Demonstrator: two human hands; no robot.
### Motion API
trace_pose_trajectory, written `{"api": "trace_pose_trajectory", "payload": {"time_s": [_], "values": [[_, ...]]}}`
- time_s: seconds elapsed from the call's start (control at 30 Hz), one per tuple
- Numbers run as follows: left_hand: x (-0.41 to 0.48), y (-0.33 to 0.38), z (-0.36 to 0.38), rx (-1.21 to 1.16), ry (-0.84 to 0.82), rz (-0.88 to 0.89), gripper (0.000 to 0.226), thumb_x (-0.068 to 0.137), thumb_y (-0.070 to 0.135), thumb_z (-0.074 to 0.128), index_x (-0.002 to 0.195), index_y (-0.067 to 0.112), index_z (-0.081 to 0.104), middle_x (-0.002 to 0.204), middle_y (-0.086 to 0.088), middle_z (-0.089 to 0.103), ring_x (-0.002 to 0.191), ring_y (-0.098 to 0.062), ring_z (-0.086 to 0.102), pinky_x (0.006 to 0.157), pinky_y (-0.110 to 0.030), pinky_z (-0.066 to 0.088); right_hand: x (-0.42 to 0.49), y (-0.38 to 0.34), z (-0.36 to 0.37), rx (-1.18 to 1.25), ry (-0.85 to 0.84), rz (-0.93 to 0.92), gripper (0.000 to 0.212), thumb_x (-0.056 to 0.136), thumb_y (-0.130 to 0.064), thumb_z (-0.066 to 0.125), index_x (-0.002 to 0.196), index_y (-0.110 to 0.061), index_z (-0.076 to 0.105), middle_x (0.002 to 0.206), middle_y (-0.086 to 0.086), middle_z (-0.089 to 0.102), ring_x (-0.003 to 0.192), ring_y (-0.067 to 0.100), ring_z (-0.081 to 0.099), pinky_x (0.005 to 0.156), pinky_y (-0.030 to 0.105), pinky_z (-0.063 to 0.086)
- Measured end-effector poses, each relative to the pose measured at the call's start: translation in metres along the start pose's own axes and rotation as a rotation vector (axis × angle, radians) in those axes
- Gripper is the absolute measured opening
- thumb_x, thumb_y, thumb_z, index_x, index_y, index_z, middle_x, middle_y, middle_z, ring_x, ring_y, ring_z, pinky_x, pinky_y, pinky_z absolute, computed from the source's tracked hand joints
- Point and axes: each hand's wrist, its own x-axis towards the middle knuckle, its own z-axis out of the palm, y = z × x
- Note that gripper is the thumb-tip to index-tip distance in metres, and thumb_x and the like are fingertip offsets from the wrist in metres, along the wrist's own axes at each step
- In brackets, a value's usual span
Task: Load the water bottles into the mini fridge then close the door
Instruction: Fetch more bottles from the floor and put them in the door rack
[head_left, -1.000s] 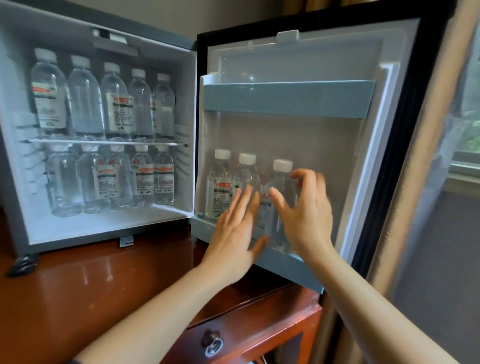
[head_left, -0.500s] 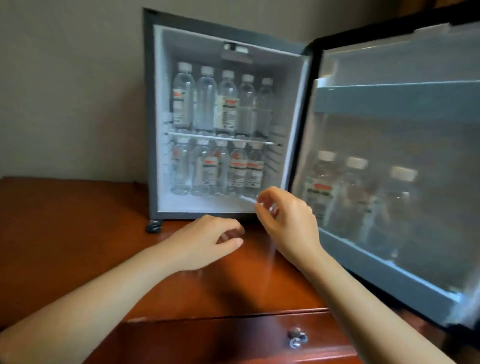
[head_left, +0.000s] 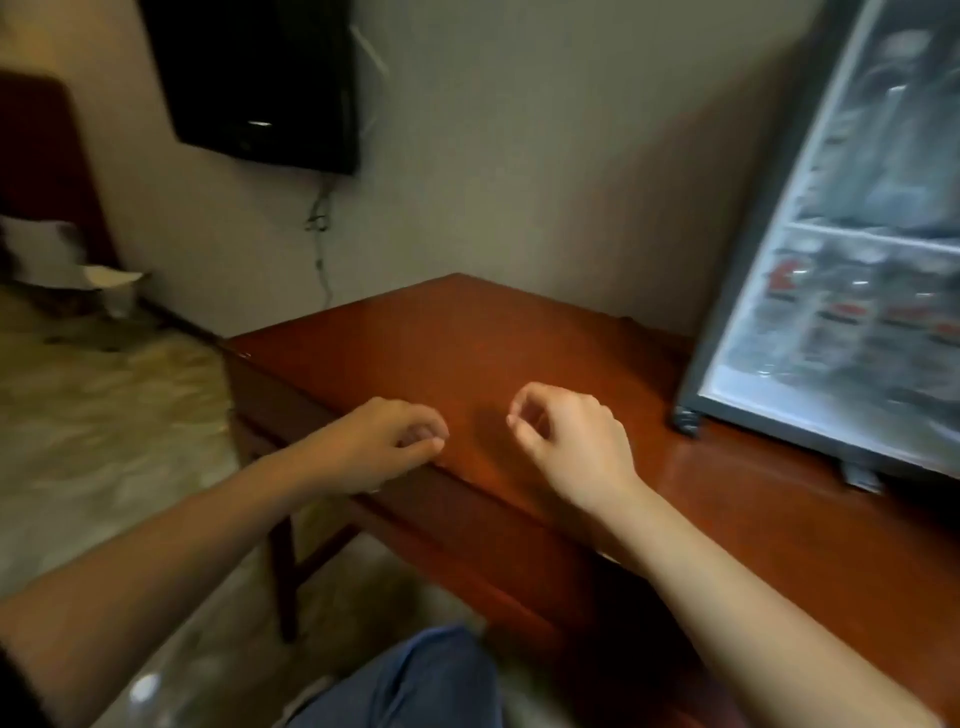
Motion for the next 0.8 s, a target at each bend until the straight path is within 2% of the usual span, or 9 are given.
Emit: {"api": "trace_pose_trajectory", "payload": {"time_s": [0.07, 0.17, 0.23, 0.3, 0.37, 0.47, 0.53, 0.7, 0.8], "values": [[-0.021, -0.032, -0.007, 0.003, 0.011, -0.084, 0.024, 0.095, 0.034, 0.050, 0.114, 0.025, 0.062, 0.107, 0.012, 0.065, 0.095, -0.001, 0.059, 0.079, -0.015, 0.046, 0.017, -0.028, 0.032, 0.056, -0.063, -0.065, 0.009, 0.094, -0.032, 0.051, 0.095, -0.030, 0.059, 0.088, -0.011, 0.061, 0.081, 0.013, 0.061, 0.061, 0.025, 0.046], [-0.058, -0.078, -0.012, 0.027, 0.045, -0.217, 0.025, 0.095, 0.030, 0.051, 0.114, 0.019, 0.063, 0.106, 0.006, 0.067, 0.094, -0.006, 0.061, 0.080, -0.019, 0.048, 0.034, -0.074, 0.082, 0.121, -0.169, -0.162, 0.012, 0.094, -0.032, 0.051, 0.098, -0.029, 0.061, 0.090, -0.011, 0.063, 0.079, 0.010, 0.057, 0.056, 0.018, 0.038], [-0.082, -0.113, -0.011, 0.020, 0.068, -0.317, 0.027, 0.094, 0.031, 0.052, 0.110, 0.014, 0.065, 0.102, 0.000, 0.069, 0.092, -0.012, 0.063, 0.080, -0.025, 0.048, 0.042, -0.103, 0.114, 0.174, -0.236, -0.213, 0.012, 0.093, -0.034, 0.052, 0.096, -0.030, 0.062, 0.091, -0.010, 0.067, 0.086, 0.015, 0.063, 0.064, 0.027, 0.046], [-0.112, -0.148, -0.007, -0.006, 0.096, -0.409, 0.040, 0.085, 0.043, 0.046, 0.094, 0.009, 0.065, 0.087, -0.005, 0.067, 0.077, -0.009, 0.059, 0.075, -0.028, 0.046, 0.048, -0.135, 0.150, 0.213, -0.328, -0.229, 0.013, 0.091, -0.036, 0.052, 0.094, -0.029, 0.062, 0.090, -0.009, 0.068, 0.091, 0.020, 0.064, 0.071, 0.032, 0.046], [-0.132, -0.175, 0.001, -0.040, 0.114, -0.471, 0.051, 0.075, 0.048, 0.038, 0.081, 0.003, 0.060, 0.075, -0.011, 0.061, 0.068, -0.005, 0.049, 0.067, -0.021, 0.041, 0.049, -0.154, 0.176, 0.231, -0.395, -0.240, 0.014, 0.090, -0.036, 0.053, 0.095, -0.028, 0.062, 0.094, -0.009, 0.069, 0.095, 0.023, 0.064, 0.075, 0.033, 0.047], [-0.168, -0.223, 0.015, -0.114, 0.125, -0.664, 0.024, 0.087, 0.027, 0.053, 0.088, 0.006, 0.065, 0.071, 0.002, 0.060, 0.063, 0.004, 0.051, 0.061, -0.010, 0.035, 0.051, -0.188, 0.229, 0.262, -0.542, -0.264, 0.015, 0.091, -0.034, 0.051, 0.098, -0.027, 0.063, 0.101, -0.006, 0.070, 0.101, 0.026, 0.062, 0.077, 0.033, 0.046], [-0.189, -0.254, 0.029, -0.163, 0.149, -0.757, 0.013, 0.090, 0.018, 0.055, 0.093, 0.011, 0.066, 0.074, 0.010, 0.059, 0.066, 0.003, 0.055, 0.065, -0.011, 0.040, 0.050, -0.208, 0.262, 0.291, -0.654, -0.254, 0.017, 0.091, -0.033, 0.051, 0.098, -0.026, 0.064, 0.101, -0.004, 0.070, 0.102, 0.026, 0.062, 0.078, 0.032, 0.046], [-0.219, -0.316, 0.071, -0.222, 0.111, -0.961, 0.023, 0.093, 0.025, 0.053, 0.107, 0.011, 0.065, 0.095, -0.002, 0.066, 0.085, -0.013, 0.062, 0.080, -0.026, 0.050, 0.047, -0.235, 0.341, 0.373, -0.845, -0.196, 0.017, 0.092, -0.027, 0.055, 0.103, -0.020, 0.065, 0.100, -0.004, 0.068, 0.088, 0.015, 0.060, 0.068, 0.022, 0.036], [-0.227, -0.351, 0.095, -0.262, 0.096, -1.059, 0.028, 0.093, 0.026, 0.053, 0.113, 0.010, 0.062, 0.108, -0.008, 0.066, 0.094, -0.019, 0.063, 0.082, -0.028, 0.050, 0.043, -0.244, 0.391, 0.434, -0.942, -0.103, 0.008, 0.091, -0.022, 0.055, 0.091, -0.019, 0.063, 0.080, -0.005, 0.061, 0.078, 0.013, 0.055, 0.065, 0.023, 0.040]]}}
